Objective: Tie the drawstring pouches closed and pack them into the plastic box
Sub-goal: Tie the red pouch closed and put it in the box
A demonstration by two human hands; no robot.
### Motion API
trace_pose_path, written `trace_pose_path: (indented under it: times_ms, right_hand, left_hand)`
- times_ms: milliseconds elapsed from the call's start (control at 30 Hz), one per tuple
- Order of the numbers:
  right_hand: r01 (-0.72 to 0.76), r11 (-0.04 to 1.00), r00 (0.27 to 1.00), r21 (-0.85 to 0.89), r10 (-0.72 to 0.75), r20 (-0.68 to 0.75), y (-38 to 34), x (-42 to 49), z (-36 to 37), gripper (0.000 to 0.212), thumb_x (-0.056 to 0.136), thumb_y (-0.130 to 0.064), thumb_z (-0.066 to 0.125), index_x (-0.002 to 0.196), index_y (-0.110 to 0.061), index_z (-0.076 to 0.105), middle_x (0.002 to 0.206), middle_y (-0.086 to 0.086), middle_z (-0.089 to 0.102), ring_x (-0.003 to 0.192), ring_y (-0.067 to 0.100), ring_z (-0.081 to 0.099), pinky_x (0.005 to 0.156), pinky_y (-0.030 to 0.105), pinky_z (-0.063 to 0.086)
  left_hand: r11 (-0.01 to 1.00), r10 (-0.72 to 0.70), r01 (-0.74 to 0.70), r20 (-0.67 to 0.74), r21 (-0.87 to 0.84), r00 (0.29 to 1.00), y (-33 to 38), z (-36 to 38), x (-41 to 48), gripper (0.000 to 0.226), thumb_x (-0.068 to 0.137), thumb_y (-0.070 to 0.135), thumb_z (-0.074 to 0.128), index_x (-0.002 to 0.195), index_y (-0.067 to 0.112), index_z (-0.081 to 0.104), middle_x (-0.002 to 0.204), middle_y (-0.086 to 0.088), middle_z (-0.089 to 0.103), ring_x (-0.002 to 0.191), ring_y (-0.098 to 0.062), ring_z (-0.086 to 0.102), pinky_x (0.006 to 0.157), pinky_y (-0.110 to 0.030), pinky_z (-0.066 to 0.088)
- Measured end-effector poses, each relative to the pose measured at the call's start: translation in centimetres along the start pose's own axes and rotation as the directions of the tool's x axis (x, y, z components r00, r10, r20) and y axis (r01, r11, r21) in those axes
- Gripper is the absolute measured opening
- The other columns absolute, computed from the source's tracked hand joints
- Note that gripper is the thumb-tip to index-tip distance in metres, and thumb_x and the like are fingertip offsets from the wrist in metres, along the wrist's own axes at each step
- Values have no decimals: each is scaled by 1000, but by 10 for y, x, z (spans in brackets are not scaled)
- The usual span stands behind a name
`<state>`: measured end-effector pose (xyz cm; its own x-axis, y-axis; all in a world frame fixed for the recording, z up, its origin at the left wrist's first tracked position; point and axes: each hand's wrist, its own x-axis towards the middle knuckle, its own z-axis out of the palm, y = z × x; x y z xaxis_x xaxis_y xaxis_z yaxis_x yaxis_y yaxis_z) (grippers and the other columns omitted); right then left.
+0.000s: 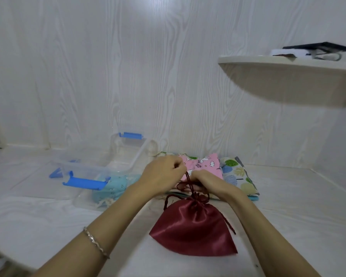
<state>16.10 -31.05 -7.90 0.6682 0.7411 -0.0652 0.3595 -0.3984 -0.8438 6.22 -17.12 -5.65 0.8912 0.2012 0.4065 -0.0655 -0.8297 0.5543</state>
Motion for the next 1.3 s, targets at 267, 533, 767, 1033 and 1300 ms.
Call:
trace_pose_path:
  times_ms: [267, 533, 767, 1033, 1300]
  right_hand:
    - [45, 998, 998, 49, -47, 35, 13, -5, -2, 42, 95, -22, 53, 57, -20, 37, 55, -2, 31, 50, 10, 23, 50, 23, 22]
    - [50, 954, 997, 294, -29, -74, 23, -7, -4, 40, 99, -20, 47, 61, -15, 59, 51, -3, 35, 52, 11, 23, 55, 30, 13]
    - [108, 950, 990, 294, -76, -117, 21, -12, 6, 45, 99, -29, 51, 56, -19, 60, 51, -6, 49, 51, 9, 36, 54, 21, 31]
    - [95, 915, 962, 391, 16, -271, 38, -11, -6, 28, 97, -25, 55, 95, -5, 74, 58, 1, 55, 58, 11, 49, 63, 18, 44]
    - [70, 963, 958, 260, 7, -287, 46, -15, 1, 31, 98, -29, 54, 82, -10, 73, 65, 1, 65, 52, 4, 49, 49, 11, 36]
  left_hand:
    - [975, 94, -51, -193, 215, 977, 3, 25, 27, 26, 91, 22, 55, 117, 22, 56, 121, -2, 48, 108, -20, 50, 88, -34, 43]
    - [975, -44, 95, 246, -199, 968, -11, 36, 6, 13, 84, 23, 66, 96, 18, 70, 72, -4, 64, 59, -9, 52, 57, -26, 43]
    - [999, 9, -2, 143, -48, 990, -14, 26, 2, 14, 86, 26, 69, 91, 17, 79, 74, -10, 71, 65, -17, 59, 65, -28, 45]
    - [924, -127, 69, 131, 376, 983, -17, 18, -6, 15, 88, 18, 62, 82, 8, 72, 71, -14, 59, 73, -27, 60, 61, -25, 37]
    - [735, -230, 108, 96, 669, 968, -7, 25, -18, 31, 90, 1, 49, 119, 8, 56, 120, -10, 60, 113, -29, 59, 86, -34, 47]
